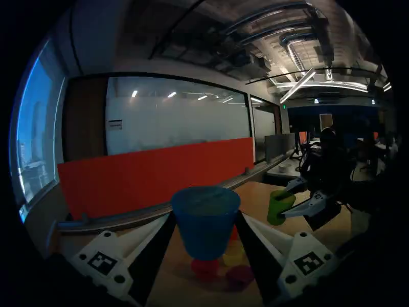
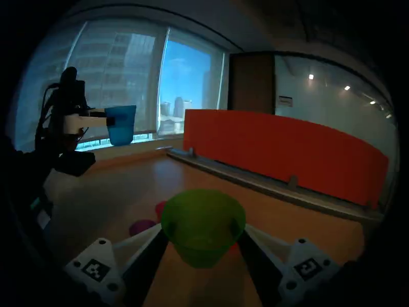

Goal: Pour water

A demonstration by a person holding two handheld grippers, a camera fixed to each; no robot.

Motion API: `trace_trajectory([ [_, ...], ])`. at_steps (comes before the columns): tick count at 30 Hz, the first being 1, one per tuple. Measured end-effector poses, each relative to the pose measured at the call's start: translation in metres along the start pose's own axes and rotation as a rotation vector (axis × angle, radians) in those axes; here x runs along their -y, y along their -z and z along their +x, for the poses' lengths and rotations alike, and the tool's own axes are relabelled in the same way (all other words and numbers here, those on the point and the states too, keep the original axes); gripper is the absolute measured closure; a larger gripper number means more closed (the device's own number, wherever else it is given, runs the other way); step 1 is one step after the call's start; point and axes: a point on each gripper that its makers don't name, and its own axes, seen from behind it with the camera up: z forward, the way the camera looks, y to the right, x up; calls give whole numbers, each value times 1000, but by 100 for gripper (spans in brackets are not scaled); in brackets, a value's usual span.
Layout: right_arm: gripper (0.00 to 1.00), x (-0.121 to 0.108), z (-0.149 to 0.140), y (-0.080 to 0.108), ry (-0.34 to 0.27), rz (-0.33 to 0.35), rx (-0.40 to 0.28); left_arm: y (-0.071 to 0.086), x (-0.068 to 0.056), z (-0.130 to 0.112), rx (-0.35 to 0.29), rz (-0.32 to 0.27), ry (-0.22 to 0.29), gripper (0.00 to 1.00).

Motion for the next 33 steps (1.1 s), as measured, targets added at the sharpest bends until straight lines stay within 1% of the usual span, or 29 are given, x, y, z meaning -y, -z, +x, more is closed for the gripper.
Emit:
trace_trajectory([
  [8, 12, 19, 20, 4, 5, 44, -63, 3, -5, 1, -2, -7, -2, 17],
  [17, 12, 40, 42, -1, 21, 90, -114, 7, -5, 1, -7, -9, 3, 17],
  [33, 11, 68, 58, -15, 37, 148, -144, 12, -3, -1, -5, -11, 9, 17],
])
